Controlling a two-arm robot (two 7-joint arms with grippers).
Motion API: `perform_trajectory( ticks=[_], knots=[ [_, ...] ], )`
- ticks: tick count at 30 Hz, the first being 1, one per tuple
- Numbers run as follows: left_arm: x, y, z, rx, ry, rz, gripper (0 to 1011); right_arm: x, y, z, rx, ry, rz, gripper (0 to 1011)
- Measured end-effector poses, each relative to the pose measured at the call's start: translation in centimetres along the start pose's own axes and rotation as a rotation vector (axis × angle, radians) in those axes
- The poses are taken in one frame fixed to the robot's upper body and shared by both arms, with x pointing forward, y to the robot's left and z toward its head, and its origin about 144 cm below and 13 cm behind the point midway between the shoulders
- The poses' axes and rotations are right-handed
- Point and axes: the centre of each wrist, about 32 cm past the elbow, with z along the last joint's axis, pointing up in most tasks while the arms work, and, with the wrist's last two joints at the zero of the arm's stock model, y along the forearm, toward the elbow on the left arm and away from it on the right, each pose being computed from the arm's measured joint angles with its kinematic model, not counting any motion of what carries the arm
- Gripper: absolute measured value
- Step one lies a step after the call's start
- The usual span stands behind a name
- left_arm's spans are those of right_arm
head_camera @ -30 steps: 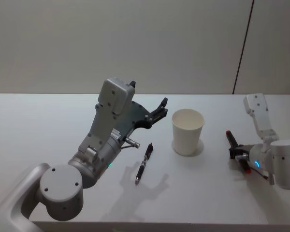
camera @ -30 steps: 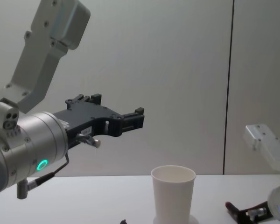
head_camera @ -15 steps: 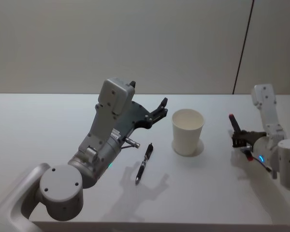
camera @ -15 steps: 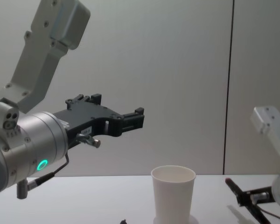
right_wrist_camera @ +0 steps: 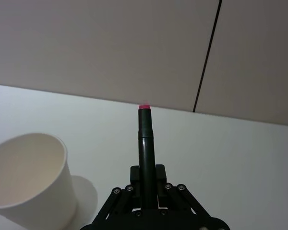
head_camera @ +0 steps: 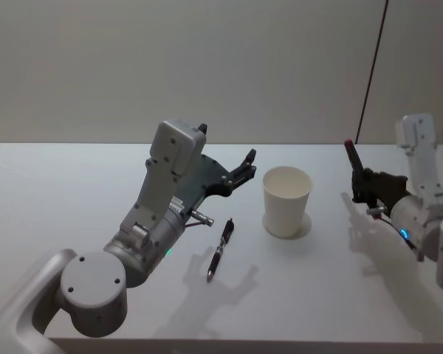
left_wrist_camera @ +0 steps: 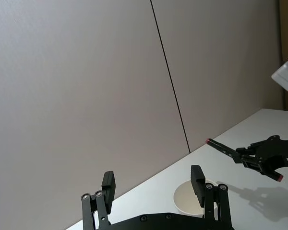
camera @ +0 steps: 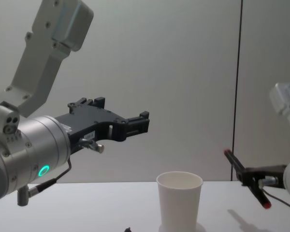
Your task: Place the pen into the pen holder.
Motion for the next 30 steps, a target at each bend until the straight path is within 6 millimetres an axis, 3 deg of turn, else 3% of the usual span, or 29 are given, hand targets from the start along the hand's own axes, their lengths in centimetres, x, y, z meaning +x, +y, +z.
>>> perform_trajectory(
  ticks=[19, 30],
  knots=[
    [0.0, 0.0, 0.0, 0.000, 0.000, 0.000, 1004, -0.2, -1.0, -0.4, 0.329, -0.031, 0.193, 172],
    [0.0, 0.0, 0.0, 0.000, 0.000, 0.000, 1004, -0.7, 0.1, -0.6, 0.478, -0.052, 0.315, 172]
  ],
)
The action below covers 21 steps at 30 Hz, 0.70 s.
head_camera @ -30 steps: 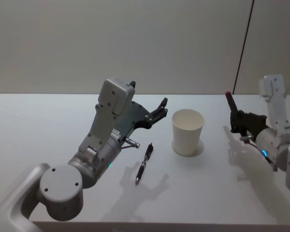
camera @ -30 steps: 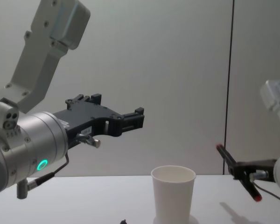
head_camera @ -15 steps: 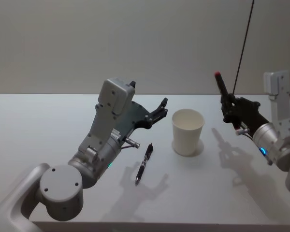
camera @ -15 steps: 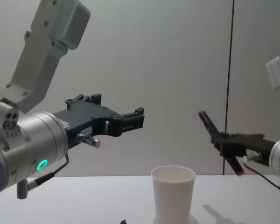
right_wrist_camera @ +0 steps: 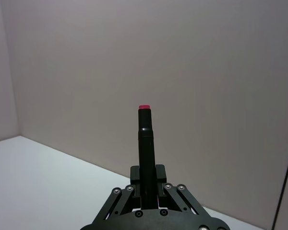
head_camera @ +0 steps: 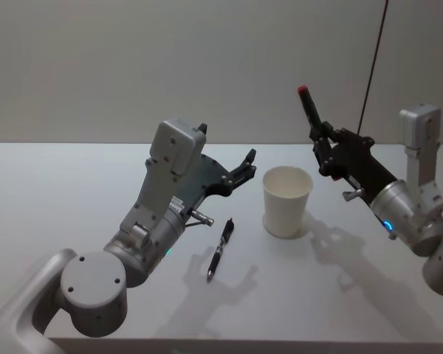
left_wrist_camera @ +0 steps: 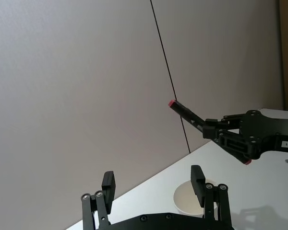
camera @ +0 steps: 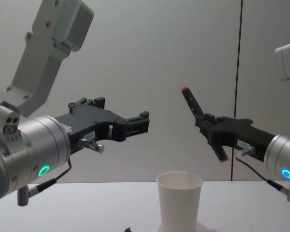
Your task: Place the pen into the pen holder.
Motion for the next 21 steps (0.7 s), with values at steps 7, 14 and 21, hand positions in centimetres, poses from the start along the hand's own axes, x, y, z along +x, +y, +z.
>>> perform_trajectory(
  ticks=[7, 14, 21],
  knots=[
    [0.0, 0.0, 0.0, 0.000, 0.000, 0.000, 1004, 0.0, 1.1, -0.8, 0.033, -0.013, 0.030, 172],
    [0.0, 0.0, 0.0, 0.000, 0.000, 0.000, 1004, 0.1, 2.1, -1.9, 0.030, -0.025, 0.042, 172],
    [0.0, 0.0, 0.0, 0.000, 0.000, 0.000, 1004, 0.1, 3.1, -3.0, 0.015, -0.026, 0.054, 172]
  ],
)
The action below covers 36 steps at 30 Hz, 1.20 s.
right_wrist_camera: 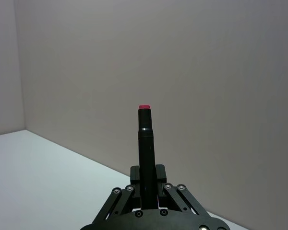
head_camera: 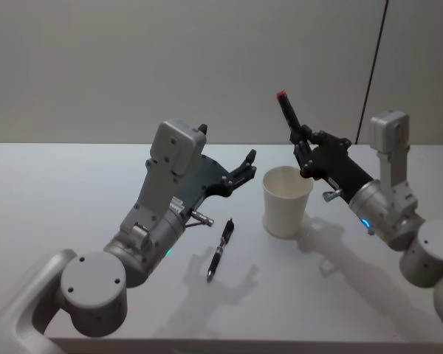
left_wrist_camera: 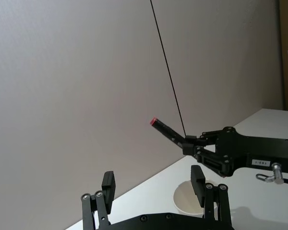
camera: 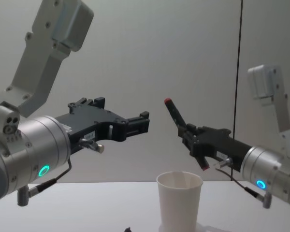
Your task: Place the pen into the pen holder.
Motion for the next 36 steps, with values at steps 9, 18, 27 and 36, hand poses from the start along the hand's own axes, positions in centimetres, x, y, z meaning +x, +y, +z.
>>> perform_trajectory(
  ticks=[9, 18, 27, 36],
  knots=[
    [0.0, 0.0, 0.0, 0.000, 0.000, 0.000, 1004, 0.1, 1.0, -1.2, -0.012, 0.016, 0.029, 172],
    [0.0, 0.0, 0.0, 0.000, 0.000, 0.000, 1004, 0.2, 1.7, -1.9, -0.020, 0.034, 0.052, 172],
    [0.0, 0.0, 0.0, 0.000, 0.000, 0.000, 1004, 0.1, 2.0, -2.1, -0.025, 0.042, 0.063, 198],
    [0.0, 0.0, 0.0, 0.000, 0.000, 0.000, 1004, 0.1, 2.1, -2.2, -0.029, 0.045, 0.063, 443]
  ],
)
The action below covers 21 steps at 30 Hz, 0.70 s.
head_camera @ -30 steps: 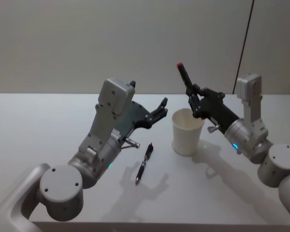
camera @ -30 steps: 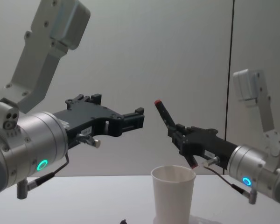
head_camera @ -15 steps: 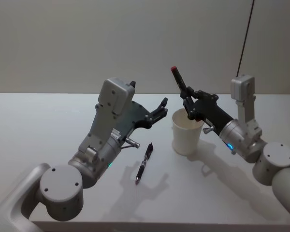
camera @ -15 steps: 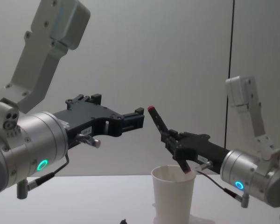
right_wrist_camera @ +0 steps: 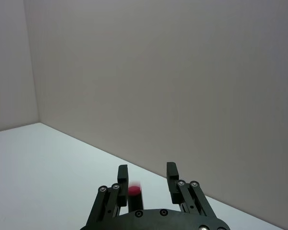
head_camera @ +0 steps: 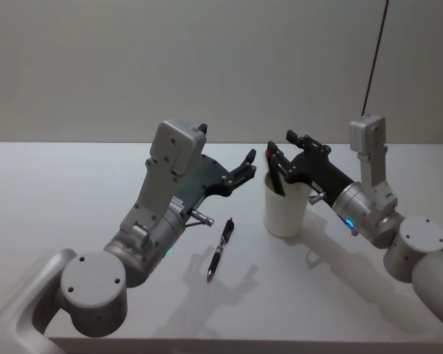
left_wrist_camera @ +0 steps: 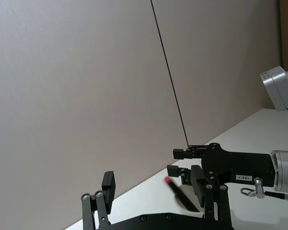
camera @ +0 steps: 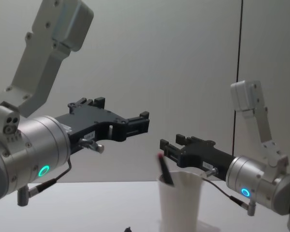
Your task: Place the pen into the pen holder.
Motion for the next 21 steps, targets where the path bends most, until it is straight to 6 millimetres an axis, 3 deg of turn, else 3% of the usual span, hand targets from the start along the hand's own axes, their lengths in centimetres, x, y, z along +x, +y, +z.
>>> perform_trajectory(
  ticks=[15, 21],
  knots=[
    [0.00, 0.00, 0.00, 0.000, 0.000, 0.000, 1004, 0.14, -0.05, -0.02, 0.007, 0.006, -0.009, 931],
    [0.00, 0.00, 0.00, 0.000, 0.000, 0.000, 1004, 0.35, -0.12, 0.07, 0.022, 0.012, -0.021, 1001]
  ],
)
